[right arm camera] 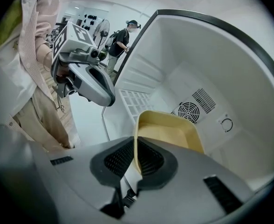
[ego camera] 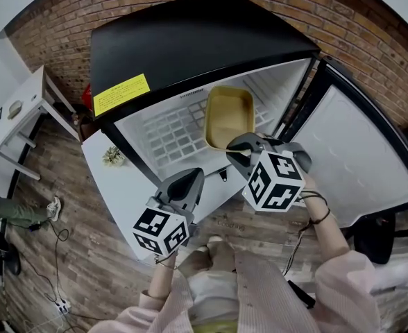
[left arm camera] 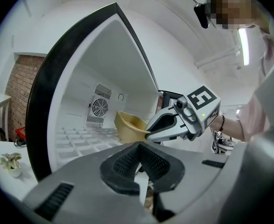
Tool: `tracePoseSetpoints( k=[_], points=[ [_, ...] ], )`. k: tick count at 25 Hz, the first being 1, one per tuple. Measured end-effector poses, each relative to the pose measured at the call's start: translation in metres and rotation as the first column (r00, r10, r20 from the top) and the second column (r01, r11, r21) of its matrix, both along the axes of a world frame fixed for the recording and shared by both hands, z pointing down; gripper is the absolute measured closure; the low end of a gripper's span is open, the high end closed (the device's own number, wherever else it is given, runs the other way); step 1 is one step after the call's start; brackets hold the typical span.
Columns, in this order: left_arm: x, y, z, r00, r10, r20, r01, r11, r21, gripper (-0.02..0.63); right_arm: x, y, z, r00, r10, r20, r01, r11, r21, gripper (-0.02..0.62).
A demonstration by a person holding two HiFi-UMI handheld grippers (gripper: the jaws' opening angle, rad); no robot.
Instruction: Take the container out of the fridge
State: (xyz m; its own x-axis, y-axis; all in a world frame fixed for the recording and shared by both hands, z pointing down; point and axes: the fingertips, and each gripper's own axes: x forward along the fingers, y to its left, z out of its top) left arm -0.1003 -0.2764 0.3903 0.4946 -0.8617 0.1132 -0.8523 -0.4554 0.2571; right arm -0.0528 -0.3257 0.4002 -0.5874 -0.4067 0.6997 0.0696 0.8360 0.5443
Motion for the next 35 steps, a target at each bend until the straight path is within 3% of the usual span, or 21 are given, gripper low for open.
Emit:
tracePoseSetpoints(
  k=[19, 35],
  points=[
    [0.009, 0.026, 0.007, 0.997, 0.082, 0.004, -0.082, 0.997, -0.008, 0.617, 0.019, 0.045, 0.003, 0.992, 0.111, 0.065, -0.111, 0.994, -0.010, 0.572],
    [0.008, 0.046, 0.020, 0.992, 0.120, 0.024, -0.119, 0.992, -0.030, 0.615, 0.042, 0.082, 0.021, 0.965, 0.241, 0.101, -0.238, 0.970, -0.041, 0.572]
  ],
)
